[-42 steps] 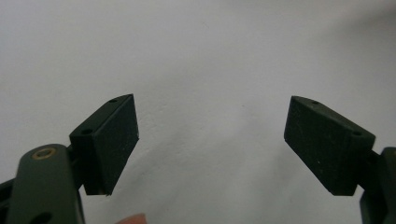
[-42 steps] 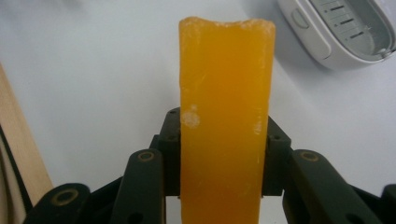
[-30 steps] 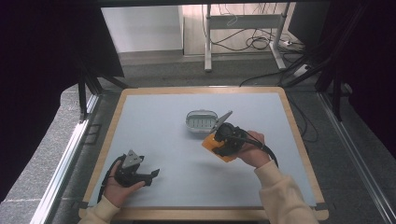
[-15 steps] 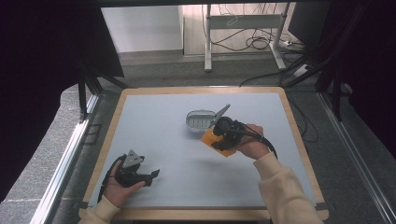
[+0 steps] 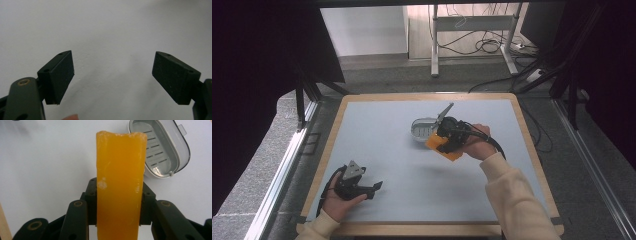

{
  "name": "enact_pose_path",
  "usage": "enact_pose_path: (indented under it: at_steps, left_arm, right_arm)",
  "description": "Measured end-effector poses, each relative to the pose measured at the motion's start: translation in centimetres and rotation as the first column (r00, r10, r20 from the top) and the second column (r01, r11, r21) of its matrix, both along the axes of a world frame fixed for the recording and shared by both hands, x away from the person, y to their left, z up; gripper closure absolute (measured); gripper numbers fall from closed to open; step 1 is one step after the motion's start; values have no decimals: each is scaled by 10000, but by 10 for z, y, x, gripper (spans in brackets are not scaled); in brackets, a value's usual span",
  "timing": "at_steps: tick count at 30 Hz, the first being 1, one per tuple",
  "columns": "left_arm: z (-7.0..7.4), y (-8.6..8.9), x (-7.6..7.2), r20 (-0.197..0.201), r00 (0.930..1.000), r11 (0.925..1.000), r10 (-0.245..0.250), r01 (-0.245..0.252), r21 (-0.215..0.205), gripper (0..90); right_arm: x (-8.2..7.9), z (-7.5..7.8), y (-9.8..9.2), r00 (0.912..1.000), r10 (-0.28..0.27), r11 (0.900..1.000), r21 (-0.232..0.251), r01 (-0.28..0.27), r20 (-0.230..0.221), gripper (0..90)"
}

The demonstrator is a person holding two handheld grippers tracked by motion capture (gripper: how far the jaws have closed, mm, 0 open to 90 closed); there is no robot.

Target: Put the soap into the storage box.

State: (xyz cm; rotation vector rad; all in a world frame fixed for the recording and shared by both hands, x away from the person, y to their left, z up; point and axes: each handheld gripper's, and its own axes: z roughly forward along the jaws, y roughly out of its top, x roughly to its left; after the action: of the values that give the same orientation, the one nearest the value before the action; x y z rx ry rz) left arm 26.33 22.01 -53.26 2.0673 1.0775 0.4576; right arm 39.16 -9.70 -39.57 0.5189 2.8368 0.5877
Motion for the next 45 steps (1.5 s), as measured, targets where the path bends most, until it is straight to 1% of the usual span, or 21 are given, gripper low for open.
enact_pose_path:
  at_steps: [9,12,17,19,24,28,30,33,34,37,40,43,45]
  left_arm:
    - [1,-2,0,24,10000,10000,-28,28,26,181]
    - [1,-1,0,35,10000,10000,-7,7,-4,181]
    - [1,-1,0,47,10000,10000,35,-34,-48,182]
    - [1,-2,0,47,10000,10000,13,-13,-31,182]
    - [1,-4,1,46,10000,10000,-37,37,-9,181]
    - [1,-3,1,51,10000,10000,0,0,-39,182]
    - [1,-3,1,48,10000,10000,-8,8,-24,181]
    - [1,-3,1,52,10000,10000,-14,14,-12,182]
    - [1,-3,1,53,10000,10000,-22,22,-5,181]
    - [1,-4,1,70,10000,9999,42,-41,-99,181]
    - [1,-3,1,74,10000,9999,44,-43,-105,181]
    - [1,-3,1,76,10000,10000,47,-46,-87,181]
    - [2,-3,1,76,10000,10000,15,-15,-23,182]
  right_arm:
    - [9,2,8,9997,243,9995,-193,-243,7,614]
    - [13,2,10,9997,251,9995,-195,-252,-73,613]
    - [19,2,12,9992,385,9987,-338,-387,-83,614]
    - [20,2,13,9995,267,9992,-281,-272,-175,614]
    - [25,2,15,9992,343,9986,-395,-350,-191,614]
    - [28,3,17,9992,353,9983,-449,-361,-192,614]
    - [30,4,18,9989,452,9976,-515,-459,-148,614]
    - [32,6,18,9988,389,9982,-448,-402,-296,614]
    - [34,6,18,9986,450,9980,-436,-463,-287,614]
    - [36,8,20,9987,441,9974,-553,-455,-259,614]
    - [38,10,22,9986,472,9969,-623,-487,-248,614]
    - [40,12,23,9983,535,9965,-635,-549,-233,614]
    - [41,13,24,9977,605,9965,-565,-622,-303,614]
